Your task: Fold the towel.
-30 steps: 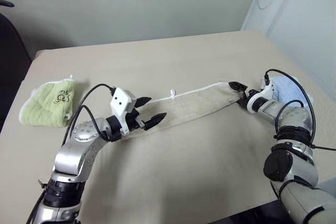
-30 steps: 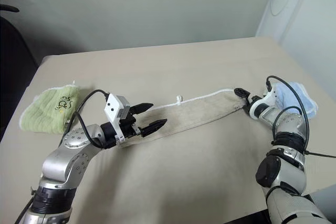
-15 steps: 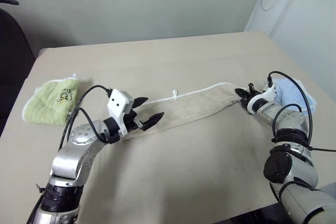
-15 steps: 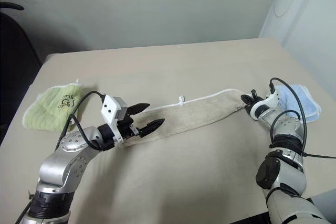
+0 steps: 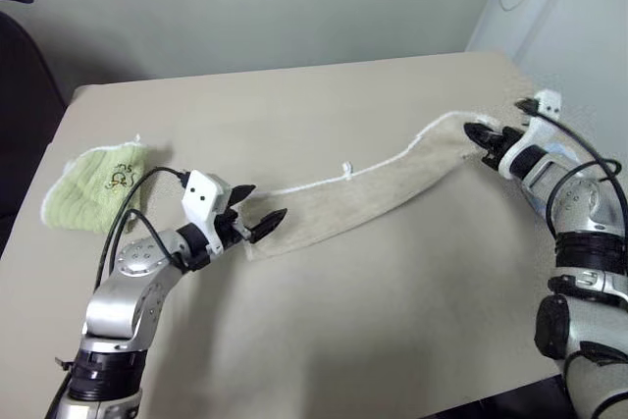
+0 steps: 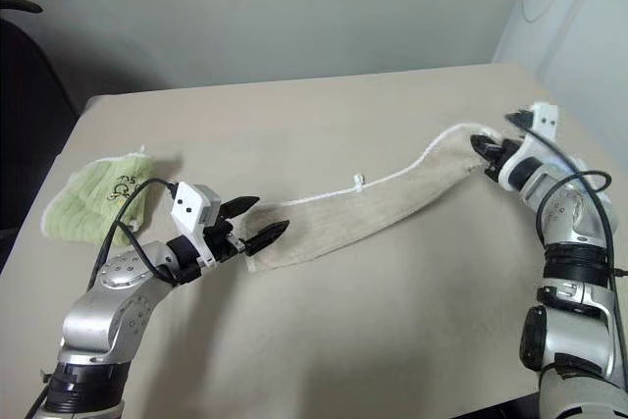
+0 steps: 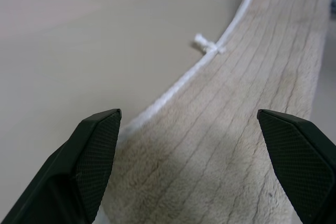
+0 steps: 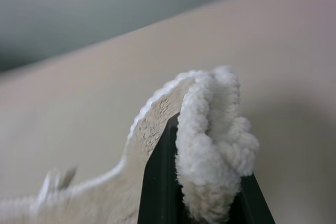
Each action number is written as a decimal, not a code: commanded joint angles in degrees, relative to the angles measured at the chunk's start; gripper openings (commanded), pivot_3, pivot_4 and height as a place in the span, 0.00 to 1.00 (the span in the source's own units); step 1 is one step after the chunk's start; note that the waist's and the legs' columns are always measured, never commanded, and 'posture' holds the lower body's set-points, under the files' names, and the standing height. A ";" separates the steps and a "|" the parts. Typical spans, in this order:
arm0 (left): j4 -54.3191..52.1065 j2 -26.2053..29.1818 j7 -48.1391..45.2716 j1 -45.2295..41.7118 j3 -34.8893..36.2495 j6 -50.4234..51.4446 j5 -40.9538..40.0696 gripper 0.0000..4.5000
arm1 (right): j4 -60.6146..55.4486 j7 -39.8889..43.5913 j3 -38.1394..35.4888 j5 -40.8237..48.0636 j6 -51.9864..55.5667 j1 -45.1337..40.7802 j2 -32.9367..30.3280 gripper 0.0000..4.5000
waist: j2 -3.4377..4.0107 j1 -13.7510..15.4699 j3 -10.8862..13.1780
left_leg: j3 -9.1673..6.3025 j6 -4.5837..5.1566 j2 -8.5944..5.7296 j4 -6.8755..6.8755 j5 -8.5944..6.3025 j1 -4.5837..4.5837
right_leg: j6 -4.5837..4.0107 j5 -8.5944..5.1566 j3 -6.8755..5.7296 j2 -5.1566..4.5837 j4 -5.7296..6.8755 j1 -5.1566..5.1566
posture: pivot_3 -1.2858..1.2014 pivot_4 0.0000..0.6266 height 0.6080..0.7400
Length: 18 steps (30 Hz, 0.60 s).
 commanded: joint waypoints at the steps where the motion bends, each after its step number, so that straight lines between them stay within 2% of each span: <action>1: -1.75 -0.35 0.21 0.02 0.39 -1.01 -0.11 1.00 | -10.26 7.48 9.35 -4.48 -4.98 1.45 -1.85 0.01 | 0.00 -0.25 0.00 | 0.00 0.00 0.01 0.03 0.00 0.00 | 0.00 0.00 0.00 0.00 0.00 0.01 | 0.52 0.24 1.00; 6: -1.90 -1.15 0.38 -0.36 -0.21 -1.12 0.02 1.00 | -17.61 13.71 26.70 -18.95 -18.06 5.16 -3.86 0.01 | 0.00 -0.30 0.00 | -0.03 0.28 0.02 0.20 -0.16 0.06 | 0.08 0.04 -0.01 0.00 0.01 0.16 | 0.52 0.24 1.00; 10: -2.04 -1.95 0.54 -0.27 -0.70 -1.30 0.25 1.00 | -15.95 13.09 34.44 -25.46 -20.39 4.37 0.51 0.01 | -0.01 -0.39 0.00 | -0.05 0.35 0.02 0.30 -0.20 0.06 | 0.11 0.06 -0.03 -0.01 0.00 0.18 | 0.52 0.24 1.00; 15: -2.78 -3.18 1.28 0.07 -1.39 -1.31 0.37 1.00 | -10.37 9.70 37.02 -30.28 -20.03 2.91 7.53 0.01 | -0.01 -0.37 0.00 | -0.05 0.27 0.02 0.28 -0.15 0.06 | 0.11 0.06 -0.04 0.00 0.00 0.15 | 0.52 0.24 1.00; 18: -3.56 -3.37 1.79 0.82 -1.15 -1.16 0.09 1.00 | -10.81 11.52 35.99 -29.71 -18.39 3.89 8.19 0.17 | -0.01 -0.16 -0.01 | -0.06 0.08 0.02 0.29 -0.04 0.05 | 0.11 0.06 -0.04 -0.01 -0.04 0.16 | 0.52 0.24 1.00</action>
